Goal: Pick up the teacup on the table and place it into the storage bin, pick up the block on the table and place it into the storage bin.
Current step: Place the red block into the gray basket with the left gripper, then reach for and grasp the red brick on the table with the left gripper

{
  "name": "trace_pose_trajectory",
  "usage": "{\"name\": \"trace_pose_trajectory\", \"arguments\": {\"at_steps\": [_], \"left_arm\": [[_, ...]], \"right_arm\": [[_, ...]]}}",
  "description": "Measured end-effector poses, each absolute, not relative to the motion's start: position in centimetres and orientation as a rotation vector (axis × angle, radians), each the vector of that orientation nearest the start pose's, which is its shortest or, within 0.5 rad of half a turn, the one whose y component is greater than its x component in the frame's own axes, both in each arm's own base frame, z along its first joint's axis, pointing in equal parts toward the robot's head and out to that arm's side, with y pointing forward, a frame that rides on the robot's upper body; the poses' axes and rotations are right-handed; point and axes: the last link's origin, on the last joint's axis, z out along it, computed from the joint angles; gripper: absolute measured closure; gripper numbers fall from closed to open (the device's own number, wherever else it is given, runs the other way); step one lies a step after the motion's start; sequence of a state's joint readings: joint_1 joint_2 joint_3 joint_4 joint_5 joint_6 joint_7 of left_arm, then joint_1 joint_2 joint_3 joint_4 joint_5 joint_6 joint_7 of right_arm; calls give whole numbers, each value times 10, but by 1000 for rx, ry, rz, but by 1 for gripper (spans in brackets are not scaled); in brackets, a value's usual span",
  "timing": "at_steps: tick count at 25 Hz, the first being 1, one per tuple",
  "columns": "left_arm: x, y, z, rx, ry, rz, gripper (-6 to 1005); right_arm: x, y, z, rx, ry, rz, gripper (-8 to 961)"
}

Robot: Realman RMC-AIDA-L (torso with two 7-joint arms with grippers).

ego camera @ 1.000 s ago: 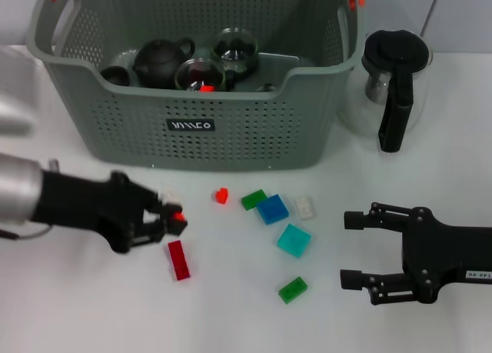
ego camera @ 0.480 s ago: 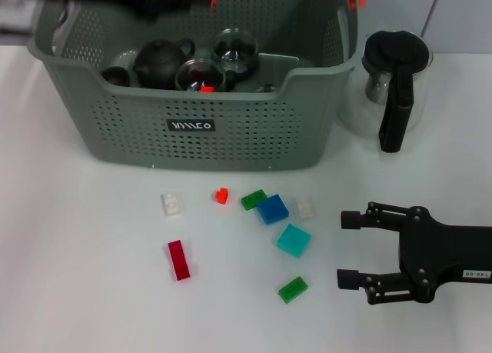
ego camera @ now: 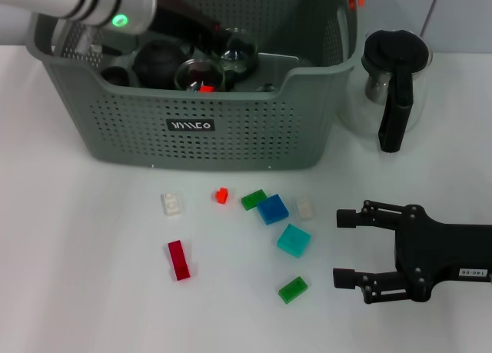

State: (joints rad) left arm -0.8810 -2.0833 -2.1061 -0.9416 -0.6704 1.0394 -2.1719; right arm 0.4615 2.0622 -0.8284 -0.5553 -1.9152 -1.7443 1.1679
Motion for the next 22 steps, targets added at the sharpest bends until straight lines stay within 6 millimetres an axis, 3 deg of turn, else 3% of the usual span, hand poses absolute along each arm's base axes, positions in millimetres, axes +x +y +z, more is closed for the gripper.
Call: {"name": "trace_pose_trajectory", "arguments": {"at_steps": [3,8,14,19,22], "left_arm": [[-143,465,5,-2443,-622,6,684],[-141,464,8,-2437,-660,11,668],[-130,454,31,-2411,-723,-61,649],[-125,416,64,-2410,-634,-248,472],[-146,380,68,-2509,-482,-262,361]], "right_arm": [[262,278,-19,-2931,414,873,42],[261,279,-19,-2931,411,873,42],[262,279,-19,-2930,413,873,42],[262,278,-19,-2930,415,872,42],[262,278,-19,-2931,416,870,42]]}}
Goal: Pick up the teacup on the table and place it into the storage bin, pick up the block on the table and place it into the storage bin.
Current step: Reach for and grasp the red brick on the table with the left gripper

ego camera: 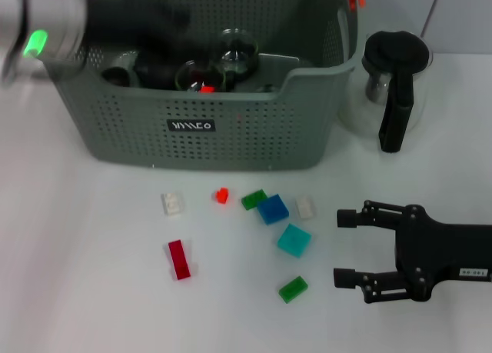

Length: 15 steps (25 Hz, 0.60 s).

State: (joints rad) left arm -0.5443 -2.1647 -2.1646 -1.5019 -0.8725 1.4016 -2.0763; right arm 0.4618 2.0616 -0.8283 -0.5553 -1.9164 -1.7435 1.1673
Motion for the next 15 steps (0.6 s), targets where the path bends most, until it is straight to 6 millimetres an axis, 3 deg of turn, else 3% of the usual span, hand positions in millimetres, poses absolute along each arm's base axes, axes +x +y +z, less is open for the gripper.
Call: {"name": "trace_pose_trajectory", "arguments": {"at_steps": [2,7,15], "left_arm": [[-170,358,61,-2595,-387,-234,323],[-219,321,46,-2731,-384,-186,322],[-251,298,20,-2877,-433,2,320]], "right_arm": [[263,278,-19,-2930,417,869,43],[263,278,-19,-2928,421,867,43],[263,278,-19,-2928,424,865,43]]}}
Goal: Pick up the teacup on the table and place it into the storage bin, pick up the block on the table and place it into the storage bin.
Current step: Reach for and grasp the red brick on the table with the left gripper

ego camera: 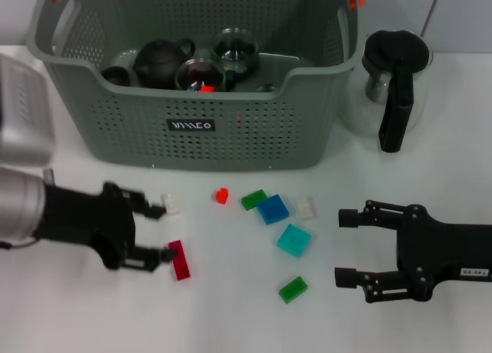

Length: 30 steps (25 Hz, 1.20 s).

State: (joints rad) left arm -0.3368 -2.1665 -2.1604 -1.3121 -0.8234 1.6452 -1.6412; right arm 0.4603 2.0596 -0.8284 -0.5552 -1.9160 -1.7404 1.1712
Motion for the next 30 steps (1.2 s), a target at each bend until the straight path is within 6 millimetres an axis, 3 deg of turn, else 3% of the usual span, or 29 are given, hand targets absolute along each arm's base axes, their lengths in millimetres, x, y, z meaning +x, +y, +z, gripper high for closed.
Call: {"name": "trace_pose_trajectory", "arguments": {"at_steps": [9,19,30], "left_arm": [[-264,301,-2,-2858,-488,65,318],[-265,298,-25,-2847,-372,162,317],[-266,301,-29,-2822,-365,176,317]], "right_arm": [[265,277,-19,-2926,433,860,43],[265,278,-19,-2926,428,859,43],[265,277,-19,-2925,434,862,42]]}}
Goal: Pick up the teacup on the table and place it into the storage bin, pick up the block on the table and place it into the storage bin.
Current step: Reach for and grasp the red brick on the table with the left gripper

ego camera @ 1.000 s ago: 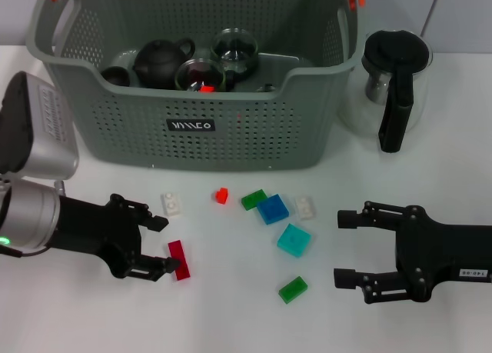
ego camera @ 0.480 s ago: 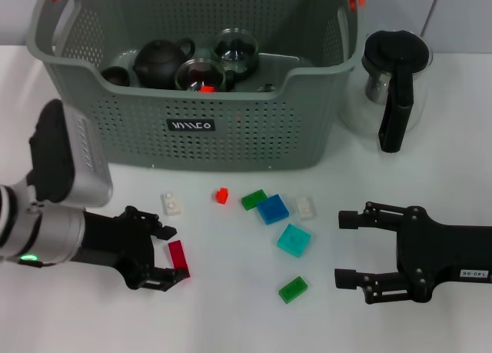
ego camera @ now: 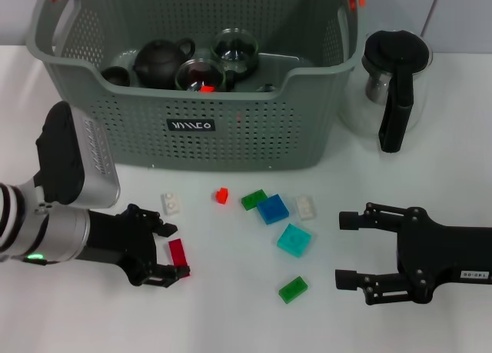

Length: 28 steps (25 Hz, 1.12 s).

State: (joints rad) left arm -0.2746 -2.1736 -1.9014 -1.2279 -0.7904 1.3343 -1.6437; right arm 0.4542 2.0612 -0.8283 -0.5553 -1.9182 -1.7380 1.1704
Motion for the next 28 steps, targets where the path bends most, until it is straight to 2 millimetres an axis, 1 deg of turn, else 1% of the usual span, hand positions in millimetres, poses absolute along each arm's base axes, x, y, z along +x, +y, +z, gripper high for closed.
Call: {"name": "trace_pose_trajectory", "arguments": {"at_steps": [9,17,28], "left_arm": [[-268,310,-26,-2756,-370,178,320],[-260,307,-23,-2795,-348,164,323],[-258,313,-28,-2790,-323,176,303]], "right_arm": [[266,275,-19,-2926,442,861,42],[266,276,-18,-2925,440,863,42],[266,276,-17,-2923,438,864,41]]}}
